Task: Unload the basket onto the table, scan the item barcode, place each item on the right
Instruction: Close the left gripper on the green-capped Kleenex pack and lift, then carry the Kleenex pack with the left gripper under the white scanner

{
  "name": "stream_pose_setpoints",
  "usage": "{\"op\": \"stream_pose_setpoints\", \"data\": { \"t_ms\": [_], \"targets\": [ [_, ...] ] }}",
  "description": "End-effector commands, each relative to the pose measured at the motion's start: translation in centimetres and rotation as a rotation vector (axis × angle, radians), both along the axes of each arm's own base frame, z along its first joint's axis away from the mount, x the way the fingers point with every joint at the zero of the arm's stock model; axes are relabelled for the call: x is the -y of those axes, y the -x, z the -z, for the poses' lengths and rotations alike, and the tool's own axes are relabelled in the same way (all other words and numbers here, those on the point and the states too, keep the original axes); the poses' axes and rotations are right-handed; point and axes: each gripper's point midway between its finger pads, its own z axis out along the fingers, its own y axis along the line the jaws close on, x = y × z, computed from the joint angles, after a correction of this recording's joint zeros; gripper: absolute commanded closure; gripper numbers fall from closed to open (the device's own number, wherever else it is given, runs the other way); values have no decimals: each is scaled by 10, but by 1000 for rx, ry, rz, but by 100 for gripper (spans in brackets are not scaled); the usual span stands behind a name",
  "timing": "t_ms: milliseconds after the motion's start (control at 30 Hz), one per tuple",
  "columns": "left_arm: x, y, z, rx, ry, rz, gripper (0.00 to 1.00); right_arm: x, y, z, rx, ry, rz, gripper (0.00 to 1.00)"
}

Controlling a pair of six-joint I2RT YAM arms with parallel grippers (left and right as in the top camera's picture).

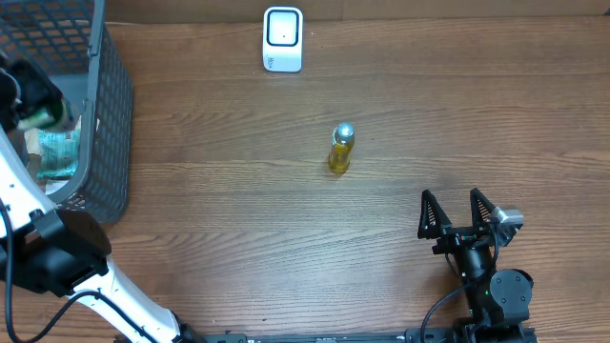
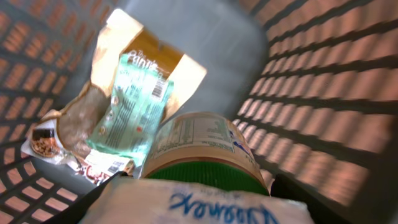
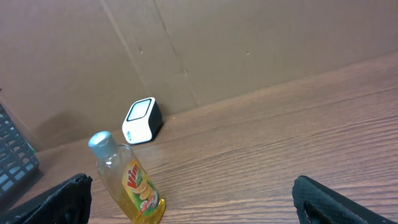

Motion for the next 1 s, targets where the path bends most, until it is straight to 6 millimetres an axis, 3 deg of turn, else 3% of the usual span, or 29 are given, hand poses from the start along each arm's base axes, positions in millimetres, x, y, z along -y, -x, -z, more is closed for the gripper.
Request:
{"op": "stream_pose_setpoints", "data": {
  "t_ms": [0, 200, 433, 767, 967],
  "targets": [
    [27, -9, -64, 200, 45, 47, 47, -1, 0, 3, 0, 1, -4, 0],
    [73, -5, -117, 353, 127, 165, 49, -1, 0, 3, 0, 1, -4, 0],
    [141, -7, -137, 395, 191, 327, 52, -1, 0, 3, 0, 1, -4, 0],
    [230, -19, -116, 281, 102, 507, 47, -1, 0, 3, 0, 1, -4, 0],
    [287, -16, -84, 153, 67, 604, 42, -1, 0, 3, 0, 1, -4, 0]
  ]
}}
